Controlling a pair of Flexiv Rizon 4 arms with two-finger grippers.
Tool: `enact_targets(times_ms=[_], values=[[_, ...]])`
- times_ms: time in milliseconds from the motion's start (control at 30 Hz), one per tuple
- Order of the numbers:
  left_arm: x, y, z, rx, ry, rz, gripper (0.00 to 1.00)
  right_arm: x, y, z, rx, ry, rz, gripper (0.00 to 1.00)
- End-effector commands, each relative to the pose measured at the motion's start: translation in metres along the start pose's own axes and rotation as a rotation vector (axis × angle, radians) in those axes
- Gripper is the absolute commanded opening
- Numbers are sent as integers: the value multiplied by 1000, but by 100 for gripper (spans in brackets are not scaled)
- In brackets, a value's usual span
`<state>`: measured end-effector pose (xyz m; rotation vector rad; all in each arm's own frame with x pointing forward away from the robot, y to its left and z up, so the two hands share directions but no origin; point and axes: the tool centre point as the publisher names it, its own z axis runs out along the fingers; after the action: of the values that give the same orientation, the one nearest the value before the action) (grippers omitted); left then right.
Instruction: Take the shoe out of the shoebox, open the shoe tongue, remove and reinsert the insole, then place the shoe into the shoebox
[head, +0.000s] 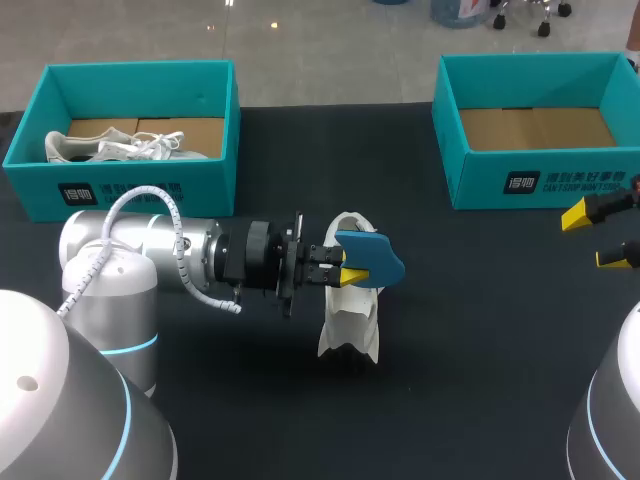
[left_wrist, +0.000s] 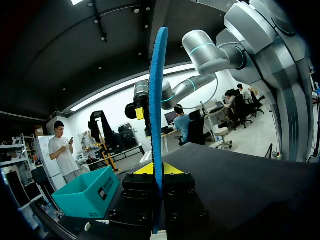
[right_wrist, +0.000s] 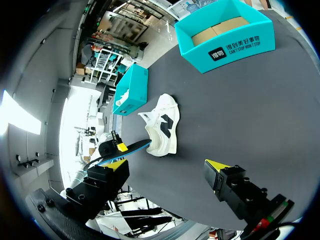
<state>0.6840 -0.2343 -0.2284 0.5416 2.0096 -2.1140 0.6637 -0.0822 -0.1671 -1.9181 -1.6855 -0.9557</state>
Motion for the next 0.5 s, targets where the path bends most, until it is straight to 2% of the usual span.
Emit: enact_targets(times_ms=[33,500], values=[[-8,6,6,0,13,26,0,0,-10,-3,-34,-3,1,100],[-23,32,6,-38,17,31,0,0,-10,-3,-34,-3,1,100]])
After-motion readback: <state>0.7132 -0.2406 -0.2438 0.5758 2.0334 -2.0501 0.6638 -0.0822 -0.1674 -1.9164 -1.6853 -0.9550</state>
